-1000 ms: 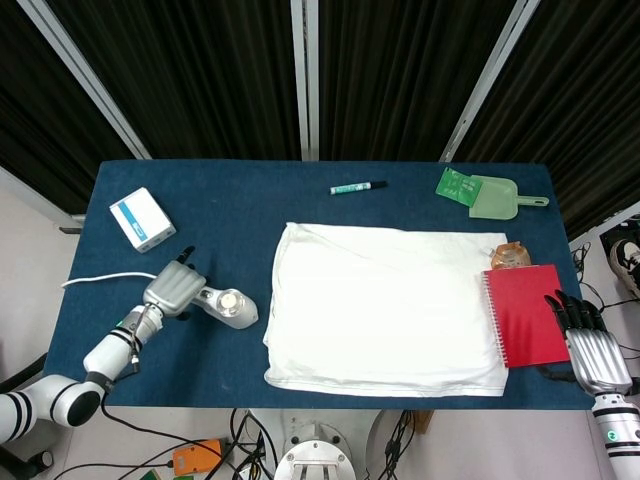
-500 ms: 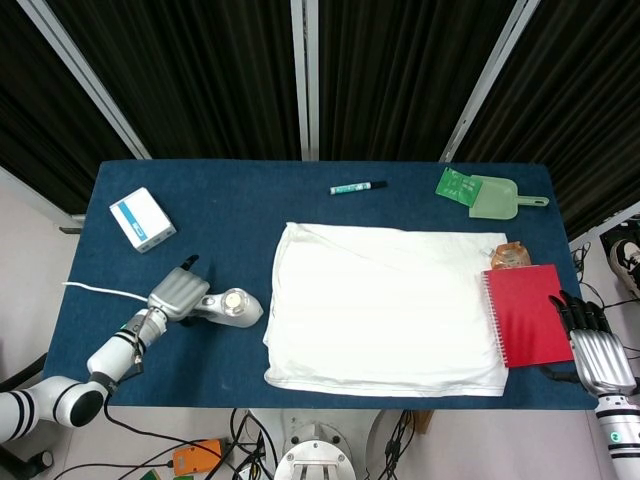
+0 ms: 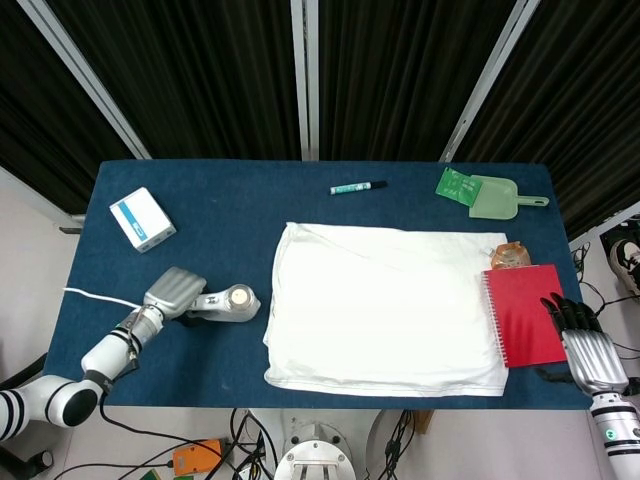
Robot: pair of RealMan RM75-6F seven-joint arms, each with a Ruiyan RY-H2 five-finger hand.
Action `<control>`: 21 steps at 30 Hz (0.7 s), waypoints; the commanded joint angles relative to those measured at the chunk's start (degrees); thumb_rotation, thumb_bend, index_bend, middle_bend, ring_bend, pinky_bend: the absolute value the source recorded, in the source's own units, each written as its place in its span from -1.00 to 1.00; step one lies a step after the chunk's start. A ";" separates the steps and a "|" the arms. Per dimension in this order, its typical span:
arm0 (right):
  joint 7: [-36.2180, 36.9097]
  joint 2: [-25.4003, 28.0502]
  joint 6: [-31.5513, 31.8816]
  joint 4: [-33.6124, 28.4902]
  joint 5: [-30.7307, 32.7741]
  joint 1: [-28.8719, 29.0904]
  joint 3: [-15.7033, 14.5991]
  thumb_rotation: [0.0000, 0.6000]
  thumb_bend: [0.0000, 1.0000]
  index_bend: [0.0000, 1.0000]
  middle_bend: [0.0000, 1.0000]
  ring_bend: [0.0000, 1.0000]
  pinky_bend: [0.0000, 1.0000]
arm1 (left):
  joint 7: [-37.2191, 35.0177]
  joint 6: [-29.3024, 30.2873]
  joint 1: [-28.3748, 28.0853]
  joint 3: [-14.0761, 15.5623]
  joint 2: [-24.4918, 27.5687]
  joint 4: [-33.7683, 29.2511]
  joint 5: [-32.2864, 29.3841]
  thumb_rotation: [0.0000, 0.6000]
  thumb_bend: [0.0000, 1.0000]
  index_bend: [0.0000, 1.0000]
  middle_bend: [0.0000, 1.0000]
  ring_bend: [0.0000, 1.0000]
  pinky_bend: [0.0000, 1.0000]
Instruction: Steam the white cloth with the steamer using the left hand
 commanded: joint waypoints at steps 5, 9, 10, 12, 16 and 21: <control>-0.40 -0.10 -3.01 -0.62 -2.62 1.87 -1.63 1.00 -0.84 -1.00 -1.00 -1.00 -1.00 | -10.95 -2.89 -1.56 -4.02 1.25 -1.11 2.34 1.00 0.34 0.59 0.84 0.44 0.24; -0.35 -0.50 -5.28 -1.01 -4.43 3.21 -2.75 1.00 -0.84 -1.00 -1.00 -1.00 -1.00 | -15.92 -3.54 -2.63 -5.90 -0.20 -0.76 4.98 1.00 0.34 0.59 0.85 0.44 0.25; -0.26 -0.54 -5.88 -1.21 -5.02 3.59 -3.07 1.00 -0.84 -1.00 -1.00 -1.00 -1.00 | -16.46 -3.75 -3.06 -6.14 -0.84 -0.41 5.62 1.00 0.34 0.59 0.85 0.44 0.25; 0.39 -0.60 -7.00 -1.79 -6.49 4.47 -3.72 1.00 -0.84 -1.00 -1.00 -1.00 -1.00 | -17.32 -4.21 -4.26 -6.62 -2.87 0.58 6.82 1.00 0.34 0.59 0.85 0.44 0.25; 1.48 -0.82 -8.23 -2.50 -9.23 5.87 -4.74 1.00 -0.81 -1.00 -1.00 -1.00 -1.00 | -18.27 -5.04 -6.83 -7.46 -7.96 3.14 8.06 1.00 0.34 0.59 0.85 0.44 0.25; 2.10 -0.83 -11.30 -3.66 -12.17 8.13 -6.51 1.00 -0.48 -1.00 -1.00 -1.00 -1.00 | -15.58 -6.46 -10.57 -7.33 -14.57 7.17 8.04 1.00 0.34 0.59 0.85 0.44 0.25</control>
